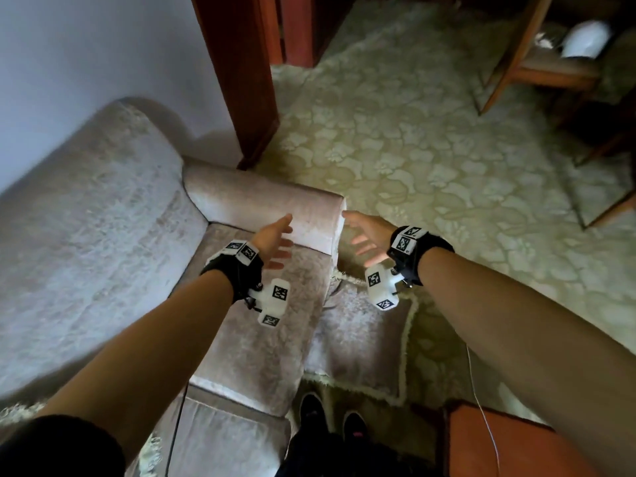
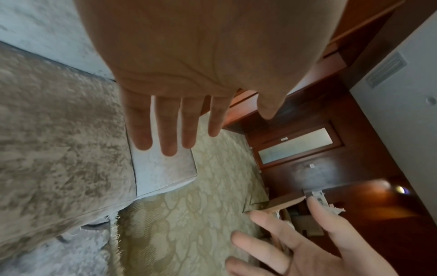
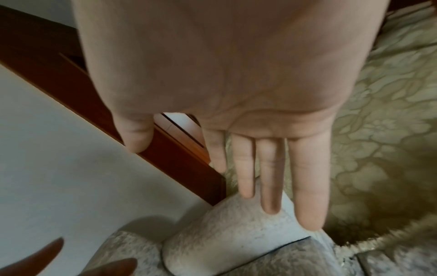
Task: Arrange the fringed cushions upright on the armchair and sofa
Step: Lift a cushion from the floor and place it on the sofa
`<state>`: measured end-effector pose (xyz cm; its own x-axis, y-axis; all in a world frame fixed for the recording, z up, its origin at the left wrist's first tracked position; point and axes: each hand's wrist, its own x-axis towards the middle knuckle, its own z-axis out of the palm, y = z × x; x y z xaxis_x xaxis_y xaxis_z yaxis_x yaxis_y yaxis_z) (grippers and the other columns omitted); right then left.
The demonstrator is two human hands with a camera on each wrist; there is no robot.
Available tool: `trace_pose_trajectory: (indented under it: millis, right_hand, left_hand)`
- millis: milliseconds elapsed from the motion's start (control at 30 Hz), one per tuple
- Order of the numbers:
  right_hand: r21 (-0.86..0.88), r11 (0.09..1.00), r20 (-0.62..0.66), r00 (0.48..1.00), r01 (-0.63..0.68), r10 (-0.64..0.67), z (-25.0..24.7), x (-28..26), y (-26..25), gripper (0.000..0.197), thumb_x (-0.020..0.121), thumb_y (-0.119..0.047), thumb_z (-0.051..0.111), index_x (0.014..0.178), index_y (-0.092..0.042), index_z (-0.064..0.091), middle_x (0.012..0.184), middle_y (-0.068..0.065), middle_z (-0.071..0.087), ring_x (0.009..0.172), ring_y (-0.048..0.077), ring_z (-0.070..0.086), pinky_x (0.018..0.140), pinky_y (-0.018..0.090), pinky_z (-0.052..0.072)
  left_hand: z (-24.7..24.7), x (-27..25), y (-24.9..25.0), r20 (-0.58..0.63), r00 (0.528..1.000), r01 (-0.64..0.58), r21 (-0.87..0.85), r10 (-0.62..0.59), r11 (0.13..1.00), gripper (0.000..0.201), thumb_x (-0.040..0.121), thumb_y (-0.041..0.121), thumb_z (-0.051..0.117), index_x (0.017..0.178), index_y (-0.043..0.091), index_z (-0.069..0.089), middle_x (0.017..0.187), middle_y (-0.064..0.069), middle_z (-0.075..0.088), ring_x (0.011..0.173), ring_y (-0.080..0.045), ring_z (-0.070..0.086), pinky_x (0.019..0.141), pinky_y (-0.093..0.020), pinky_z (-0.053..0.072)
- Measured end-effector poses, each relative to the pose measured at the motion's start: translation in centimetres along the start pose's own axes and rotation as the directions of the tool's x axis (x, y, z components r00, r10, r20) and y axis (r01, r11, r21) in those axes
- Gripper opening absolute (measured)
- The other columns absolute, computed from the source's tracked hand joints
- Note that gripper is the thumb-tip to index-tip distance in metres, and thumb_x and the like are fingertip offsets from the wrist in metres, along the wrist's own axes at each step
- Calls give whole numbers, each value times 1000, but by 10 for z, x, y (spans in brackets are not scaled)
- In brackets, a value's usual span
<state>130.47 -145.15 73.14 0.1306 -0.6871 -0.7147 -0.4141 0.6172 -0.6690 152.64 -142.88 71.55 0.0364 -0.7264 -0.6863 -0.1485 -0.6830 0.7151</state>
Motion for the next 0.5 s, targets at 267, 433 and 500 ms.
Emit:
trace_pose_trajectory:
  millis: [267, 433, 500]
  right_hand:
    - [32, 995, -71, 993, -93, 95, -32, 18, 51, 79, 81, -75, 48, 139, -22, 46, 133, 11, 56, 109, 31, 60, 97, 49, 49]
    - [57, 994, -76, 992, -94, 99, -61, 33, 68, 74, 84, -73, 45, 138, -22, 47, 130, 9, 58, 107, 27, 62, 97, 46, 50]
    - [67, 993, -59, 993, -96, 100, -70, 42, 71, 72, 87, -70, 45, 138, -21, 47, 131, 9, 58, 109, 27, 61, 97, 46, 50]
  left_hand:
    - [44, 51, -11, 56, 997, 45, 73, -49, 996, 36, 95, 55, 47, 105, 22, 54, 90, 3, 56, 76, -14, 54, 86, -40, 46]
    - [67, 68, -7, 109, 986, 119, 44, -123, 992, 32, 94, 52, 48, 78, 24, 47, 69, 4, 53, 55, -13, 50, 56, -25, 45]
    - [79, 77, -8, 160, 974, 162, -4, -159, 987, 36, 93, 51, 48, 72, 23, 40, 54, 7, 43, 40, -12, 39, 42, -20, 32]
